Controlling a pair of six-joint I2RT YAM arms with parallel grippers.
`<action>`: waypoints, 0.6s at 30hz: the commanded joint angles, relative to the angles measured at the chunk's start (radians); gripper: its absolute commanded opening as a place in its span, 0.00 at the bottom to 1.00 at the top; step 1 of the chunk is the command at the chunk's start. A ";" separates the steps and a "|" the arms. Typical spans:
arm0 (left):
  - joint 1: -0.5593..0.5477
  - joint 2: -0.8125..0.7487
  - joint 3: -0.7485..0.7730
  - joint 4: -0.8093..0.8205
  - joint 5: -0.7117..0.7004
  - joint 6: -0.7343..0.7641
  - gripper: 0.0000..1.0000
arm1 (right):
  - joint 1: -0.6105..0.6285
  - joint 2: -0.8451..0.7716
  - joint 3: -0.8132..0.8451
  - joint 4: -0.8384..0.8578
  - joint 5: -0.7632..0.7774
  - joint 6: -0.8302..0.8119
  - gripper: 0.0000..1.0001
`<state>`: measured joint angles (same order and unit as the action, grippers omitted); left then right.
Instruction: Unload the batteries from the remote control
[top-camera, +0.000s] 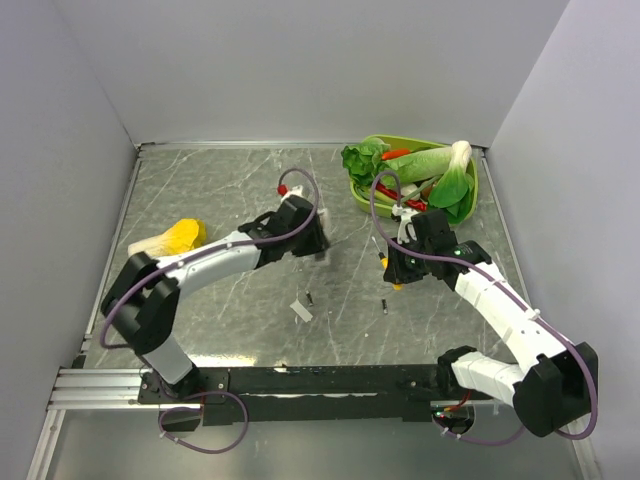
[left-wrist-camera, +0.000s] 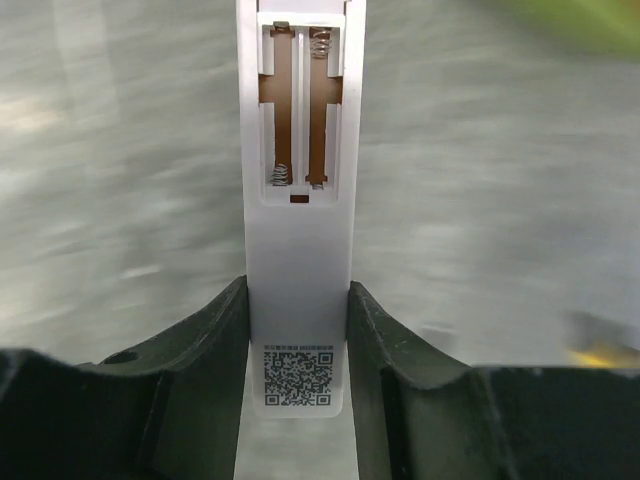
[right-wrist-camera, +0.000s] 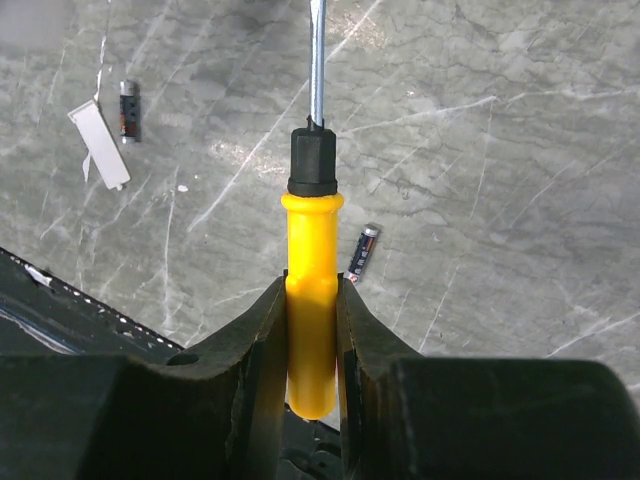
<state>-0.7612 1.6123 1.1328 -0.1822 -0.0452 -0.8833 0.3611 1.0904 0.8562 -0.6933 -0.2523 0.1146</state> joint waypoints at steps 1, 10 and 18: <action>0.003 0.072 -0.004 -0.304 -0.311 0.101 0.01 | -0.004 -0.034 -0.005 0.020 -0.001 0.003 0.00; 0.008 0.176 -0.025 -0.261 -0.306 0.109 0.01 | -0.004 -0.032 -0.002 0.015 0.002 0.003 0.00; 0.007 0.189 -0.022 -0.258 -0.295 0.104 0.36 | -0.004 -0.023 -0.002 0.017 0.005 0.003 0.00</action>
<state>-0.7559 1.7844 1.0950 -0.4458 -0.3225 -0.7895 0.3611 1.0817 0.8562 -0.6945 -0.2520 0.1146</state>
